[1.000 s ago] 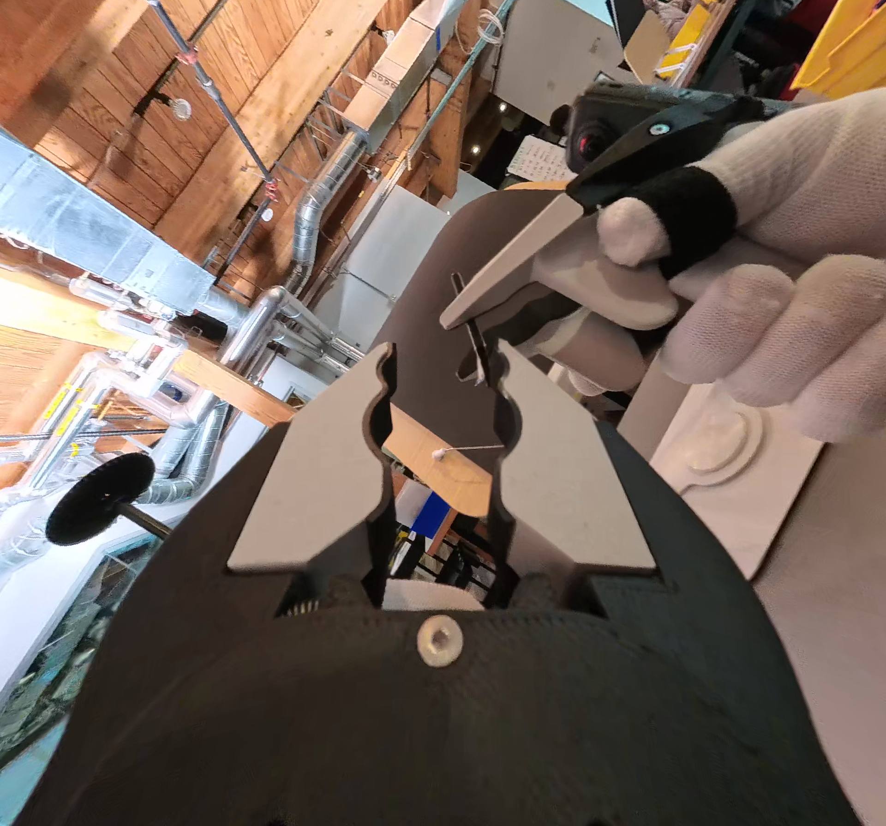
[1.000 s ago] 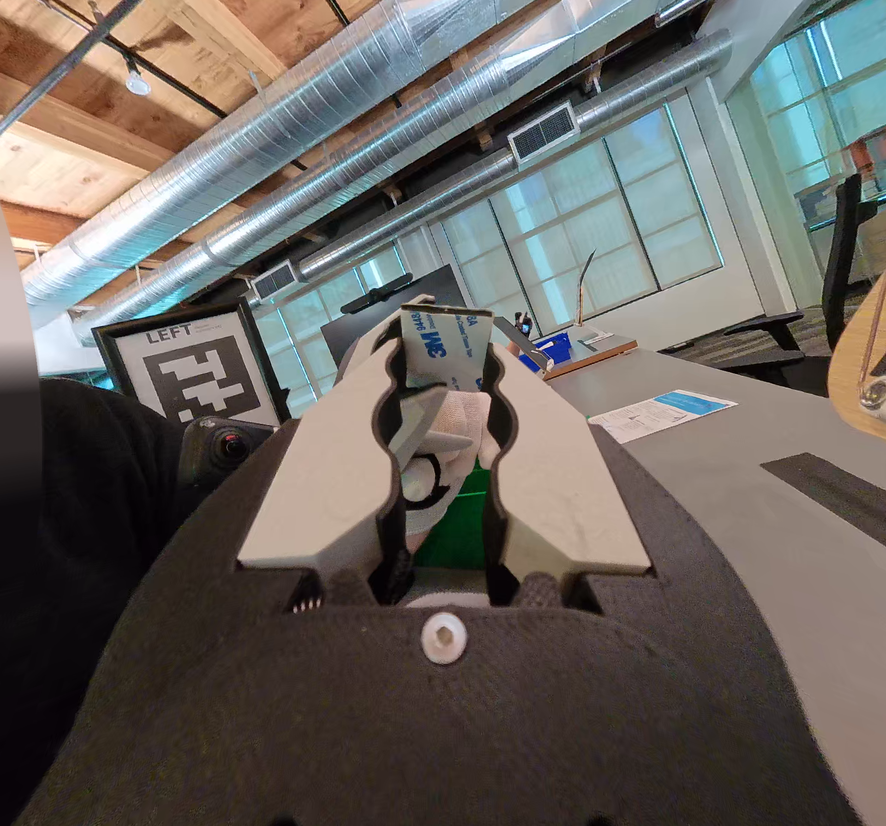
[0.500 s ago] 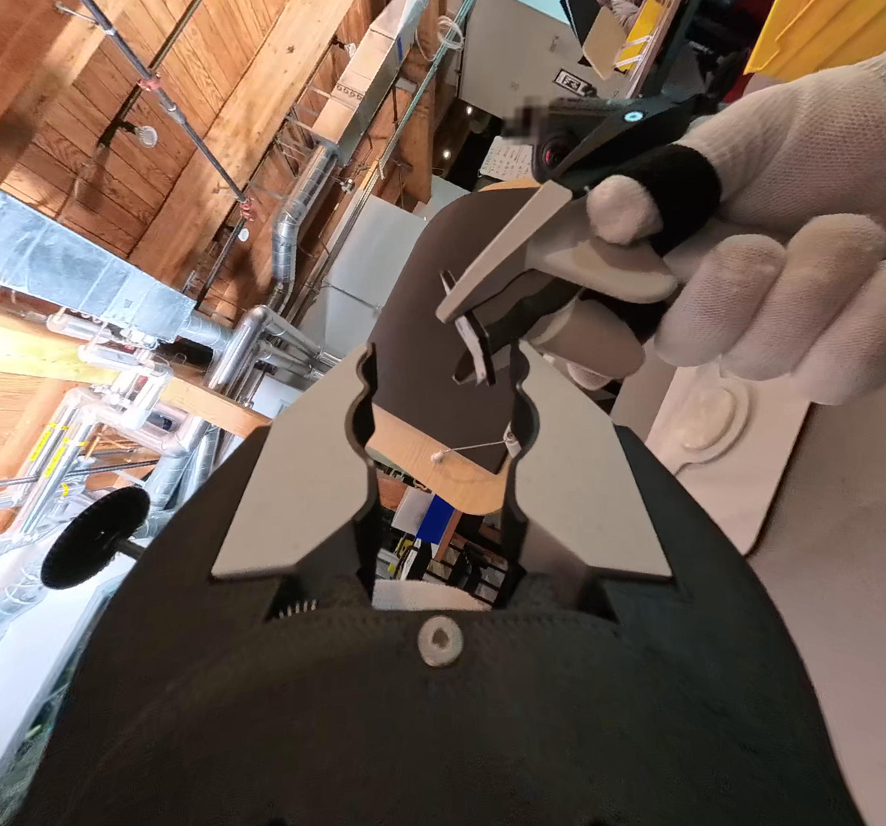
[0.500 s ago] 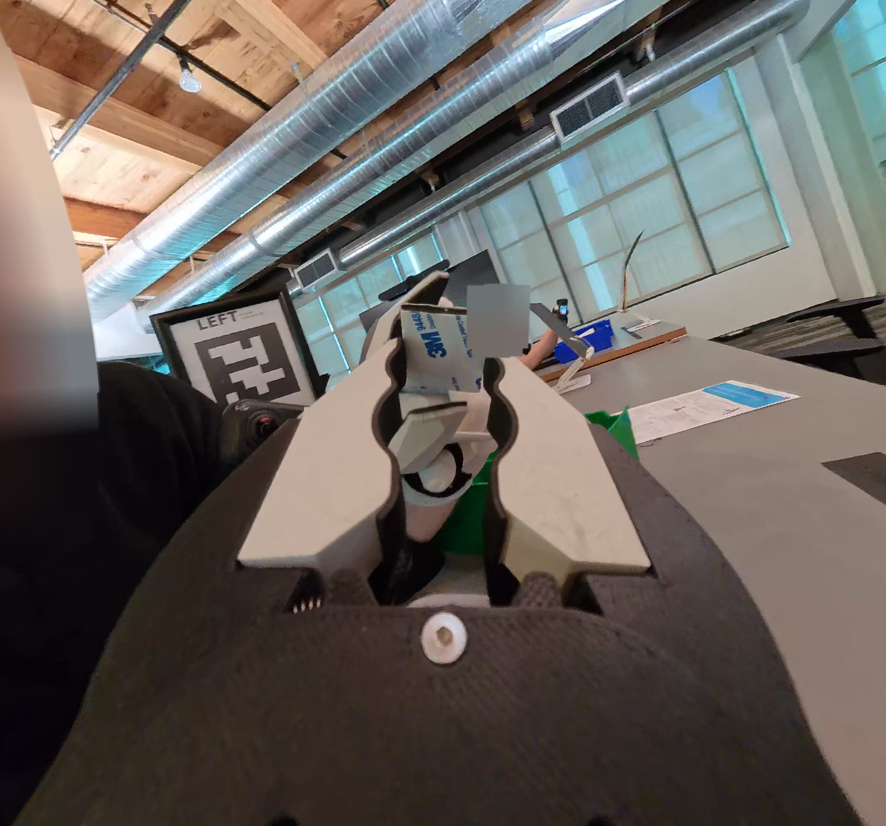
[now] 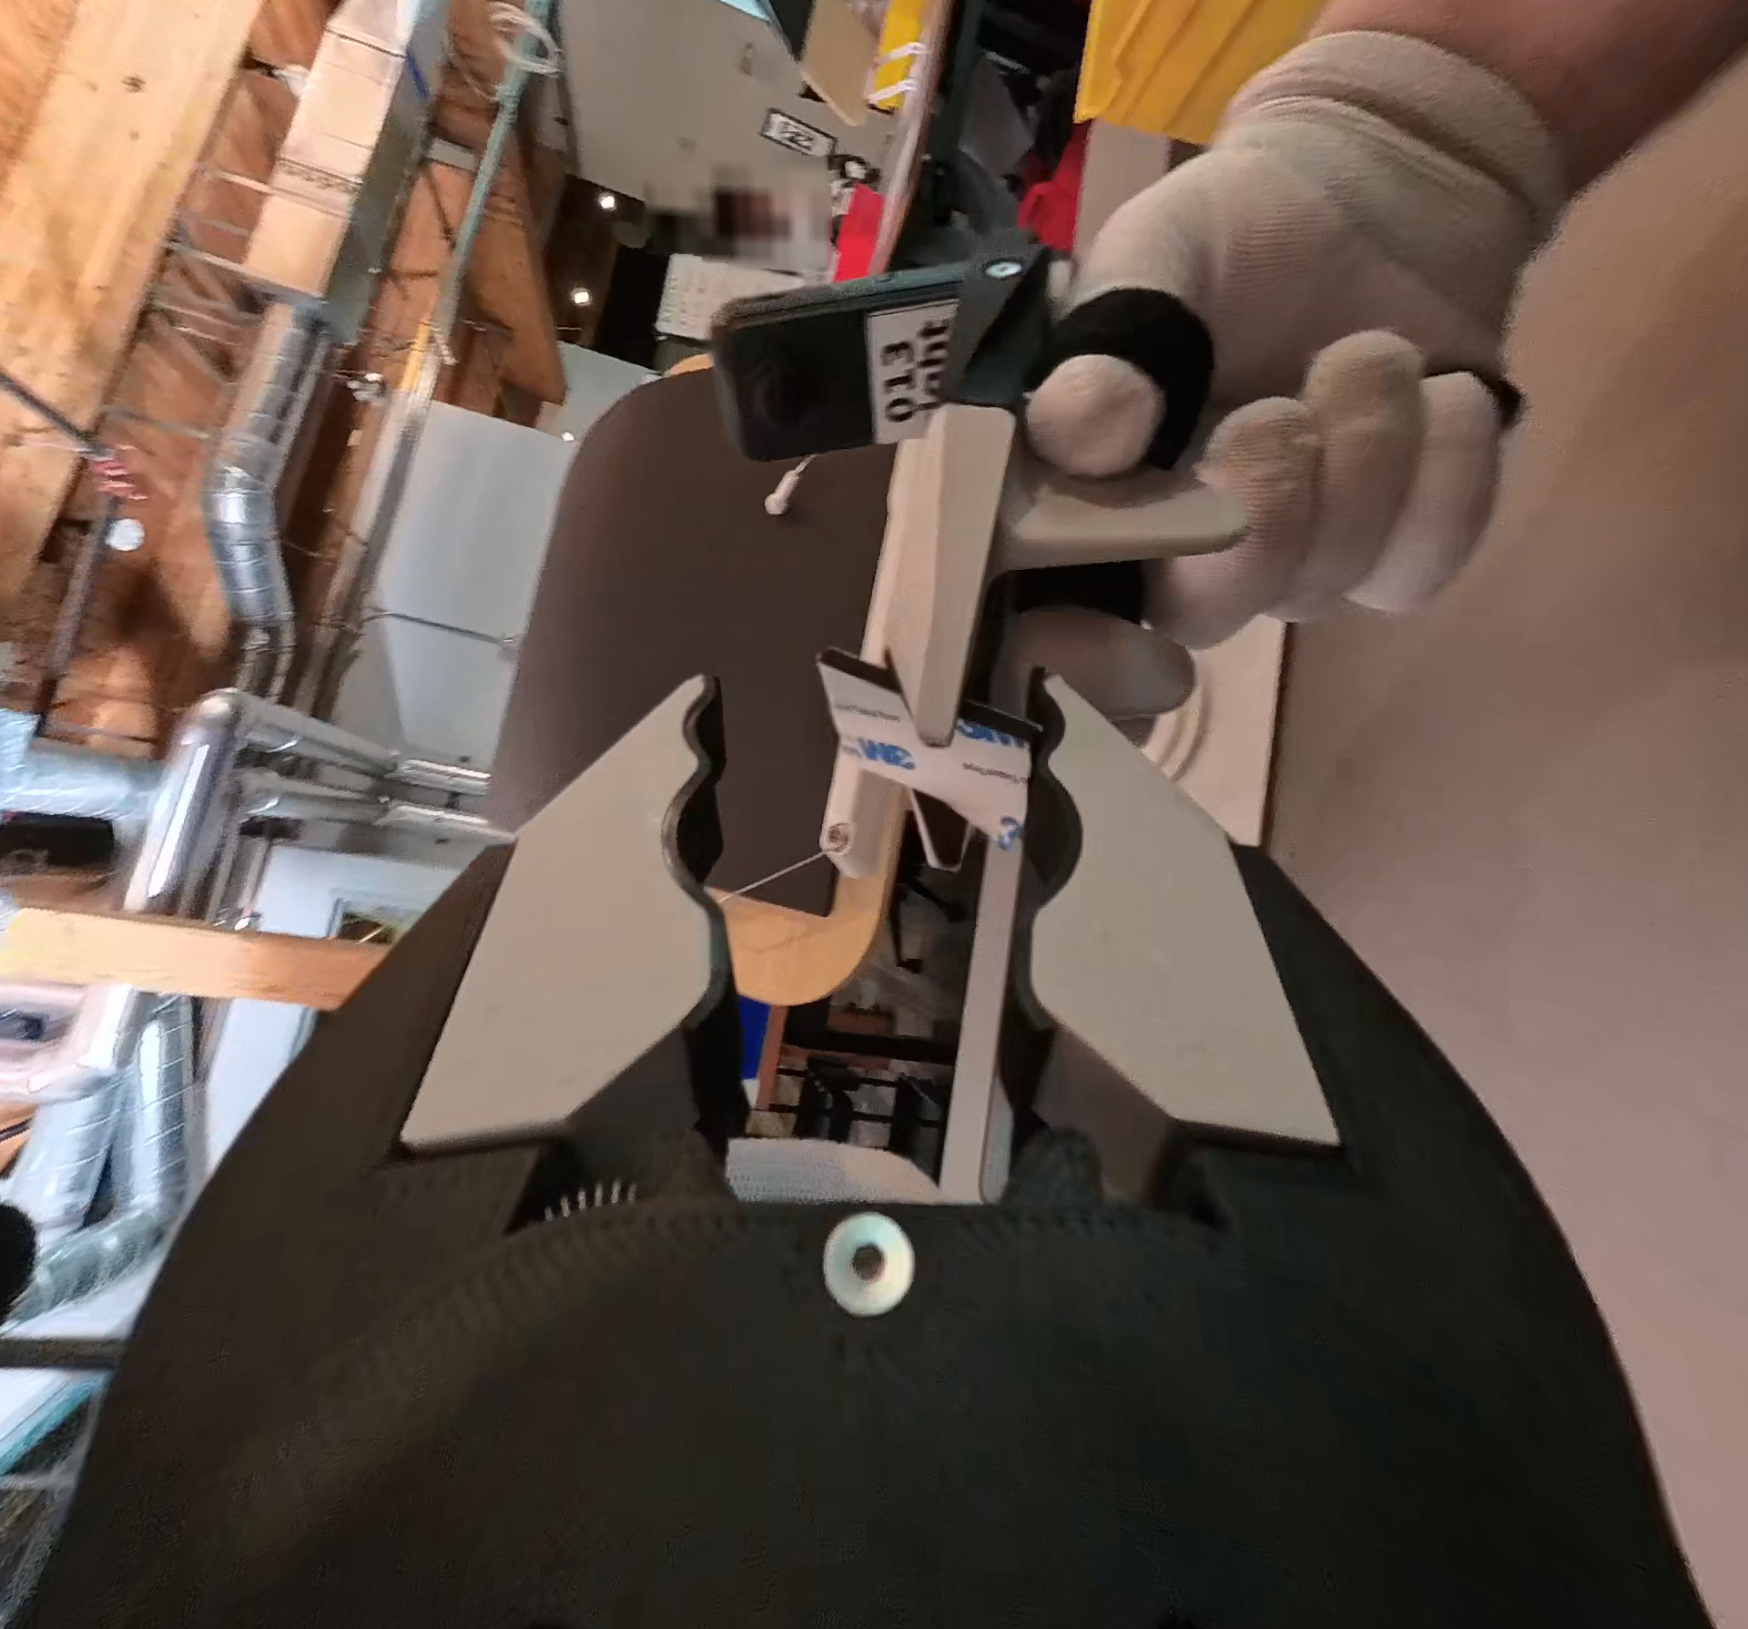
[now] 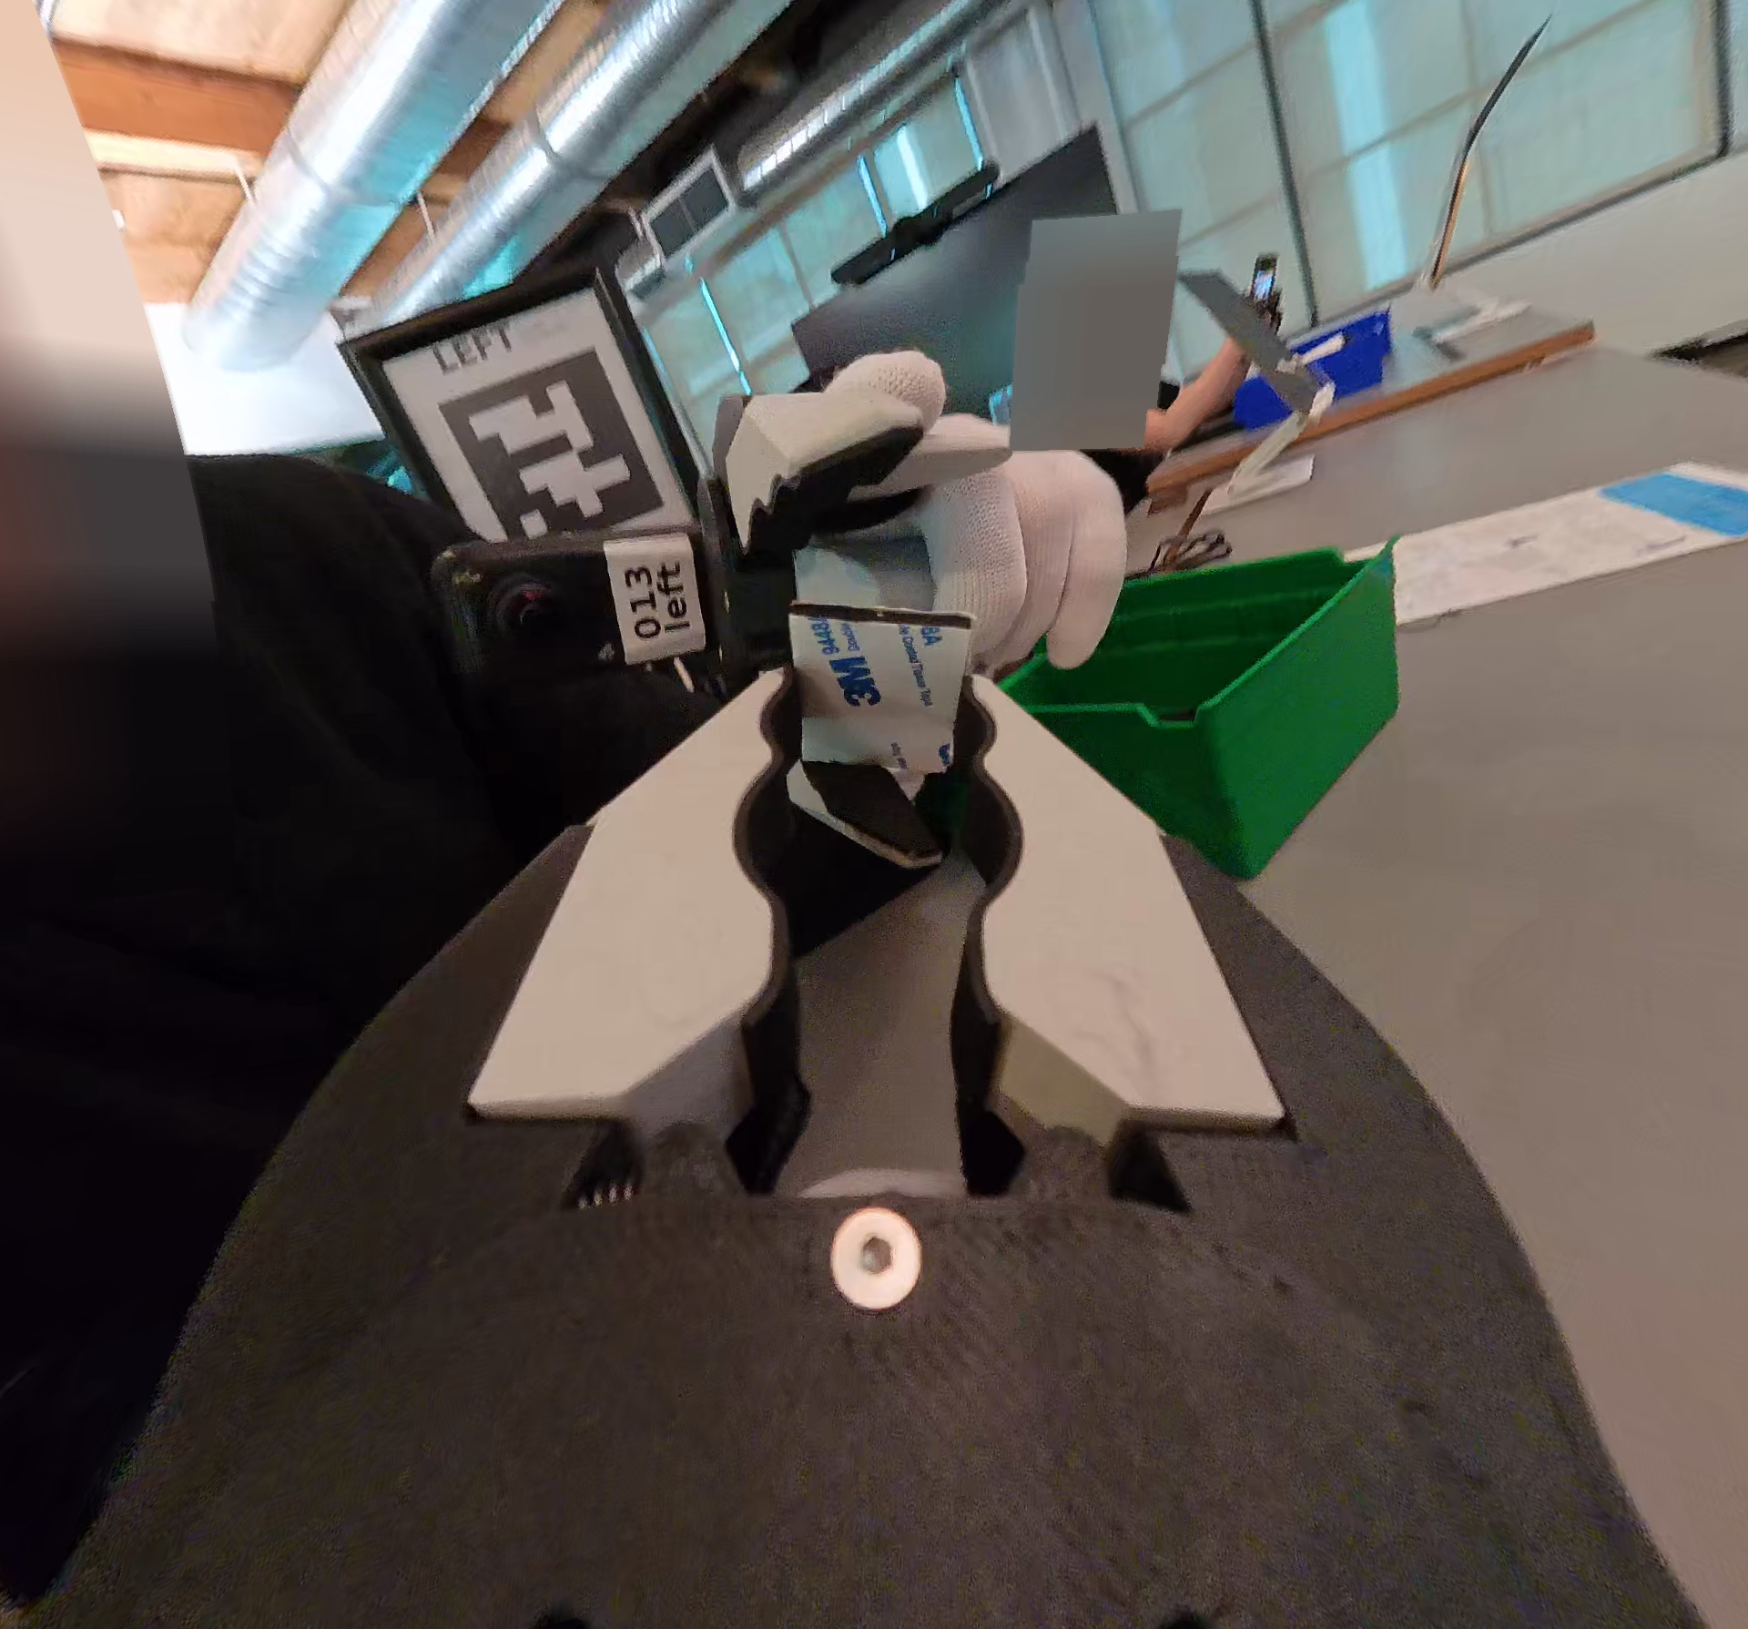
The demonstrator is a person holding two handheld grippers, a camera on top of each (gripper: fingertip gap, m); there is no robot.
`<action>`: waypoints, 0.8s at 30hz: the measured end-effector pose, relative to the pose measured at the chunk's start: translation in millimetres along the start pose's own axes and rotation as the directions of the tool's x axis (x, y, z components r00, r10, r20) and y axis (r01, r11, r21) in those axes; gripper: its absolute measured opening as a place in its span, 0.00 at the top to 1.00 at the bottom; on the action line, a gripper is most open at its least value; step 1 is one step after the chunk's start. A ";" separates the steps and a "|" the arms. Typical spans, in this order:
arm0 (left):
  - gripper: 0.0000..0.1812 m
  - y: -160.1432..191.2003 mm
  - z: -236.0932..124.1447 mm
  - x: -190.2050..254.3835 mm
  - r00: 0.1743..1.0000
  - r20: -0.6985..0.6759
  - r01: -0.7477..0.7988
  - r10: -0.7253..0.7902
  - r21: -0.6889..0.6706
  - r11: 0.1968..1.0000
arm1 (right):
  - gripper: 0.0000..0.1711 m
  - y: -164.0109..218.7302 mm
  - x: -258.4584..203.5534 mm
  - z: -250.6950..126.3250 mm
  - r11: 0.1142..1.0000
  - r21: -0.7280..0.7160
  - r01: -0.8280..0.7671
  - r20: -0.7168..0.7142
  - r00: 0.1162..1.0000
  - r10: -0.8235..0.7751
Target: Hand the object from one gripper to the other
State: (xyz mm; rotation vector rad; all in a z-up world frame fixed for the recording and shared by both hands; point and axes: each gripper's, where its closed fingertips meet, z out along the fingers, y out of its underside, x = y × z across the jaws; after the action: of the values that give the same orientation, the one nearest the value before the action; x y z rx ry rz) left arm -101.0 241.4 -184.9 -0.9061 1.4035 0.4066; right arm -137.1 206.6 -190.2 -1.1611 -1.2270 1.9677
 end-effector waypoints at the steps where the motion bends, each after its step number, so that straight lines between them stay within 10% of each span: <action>1: 0.68 -1.7 0.6 6.4 0.999 -0.032 -0.002 0.002 0.002 1.000 | 0.83 4.0 -0.1 -1.0 1.000 -0.030 -0.002 -0.001 1.000 0.002; 15: 0.77 -6.4 12.5 37.5 0.991 -0.135 -0.004 0.003 -0.007 1.000 | 0.83 27.5 6.6 -17.4 0.979 -0.200 -0.031 -0.052 0.998 0.021; 24: 0.77 20.2 7.5 18.2 0.932 -0.169 0.306 -0.319 -0.099 0.947 | 0.68 2.2 25.6 -28.1 0.902 -0.321 0.288 -0.297 0.874 -0.385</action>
State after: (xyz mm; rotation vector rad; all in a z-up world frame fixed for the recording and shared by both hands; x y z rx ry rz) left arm -107.6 254.6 -209.0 -1.2304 1.3860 0.1332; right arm -124.9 238.0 -208.0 -1.2599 -1.4134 1.2935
